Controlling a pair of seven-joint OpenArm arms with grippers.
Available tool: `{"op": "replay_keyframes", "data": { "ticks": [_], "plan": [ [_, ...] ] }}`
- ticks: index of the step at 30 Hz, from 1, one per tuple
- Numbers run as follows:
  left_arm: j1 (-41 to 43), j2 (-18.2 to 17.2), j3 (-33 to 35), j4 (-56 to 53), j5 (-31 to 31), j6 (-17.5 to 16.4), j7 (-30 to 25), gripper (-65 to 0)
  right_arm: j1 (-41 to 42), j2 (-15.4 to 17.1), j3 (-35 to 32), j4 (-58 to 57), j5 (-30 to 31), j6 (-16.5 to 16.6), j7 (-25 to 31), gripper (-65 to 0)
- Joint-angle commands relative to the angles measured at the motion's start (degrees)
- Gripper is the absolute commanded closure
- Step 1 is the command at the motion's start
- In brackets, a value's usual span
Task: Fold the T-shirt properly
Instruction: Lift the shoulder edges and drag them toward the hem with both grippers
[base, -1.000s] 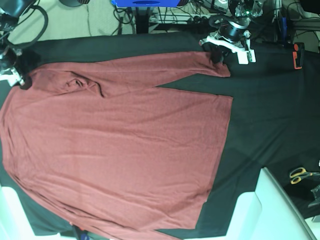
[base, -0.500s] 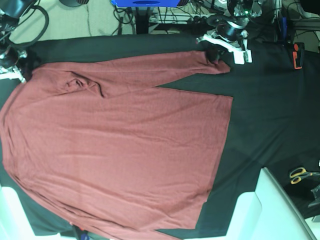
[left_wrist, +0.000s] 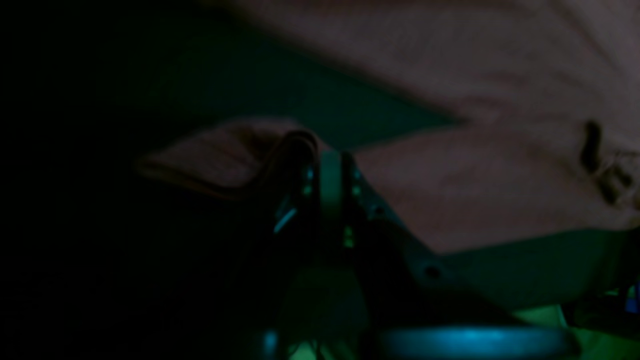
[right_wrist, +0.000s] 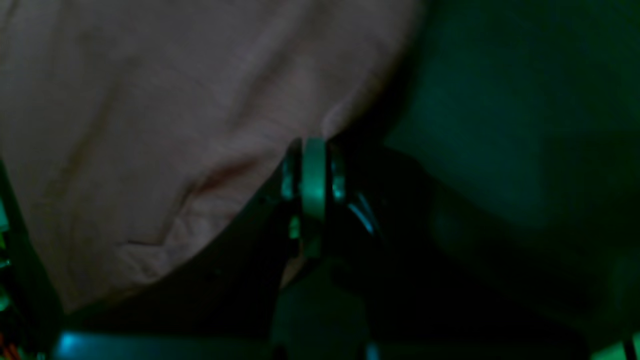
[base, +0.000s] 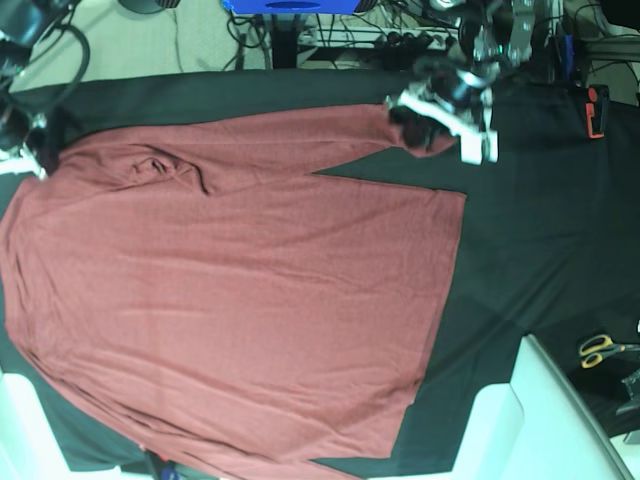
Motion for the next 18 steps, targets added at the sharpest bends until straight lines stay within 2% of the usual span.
{"op": "replay_keyframes", "data": {
  "ticks": [1, 4, 11, 15, 18],
  "plan": [
    [-0.56, -0.31, -0.09, 1.22, -0.40, -0.20, -0.18, 0.0, 0.91, 1.90, 0.02, 1.23, 0.81, -1.42, 0.69, -0.2],
    [-2.58, -0.31, -0.09, 1.22, -0.49, -0.11, 1.75, 0.0, 2.05, 2.08, -0.16, 1.23, 0.81, -4.68, 0.69, -0.2],
    [-5.75, -0.31, -0.09, 2.19, -0.58, -0.02, 2.81, 0.0, 4.95, 3.49, -0.16, 1.06, 0.81, -6.08, -2.12, -0.2],
    [-9.26, -0.31, -0.18, 2.98, -0.58, -0.02, 7.73, 0.0, 6.27, 3.49, -0.25, 1.06, 0.81, -8.98, -2.21, -0.2],
    [-11.64, -0.13, -0.18, 3.07, -0.58, 0.07, 8.96, 0.0, 7.06, 3.49, -0.25, 1.06, 0.81, -10.13, -2.21, -0.2]
  ]
}}
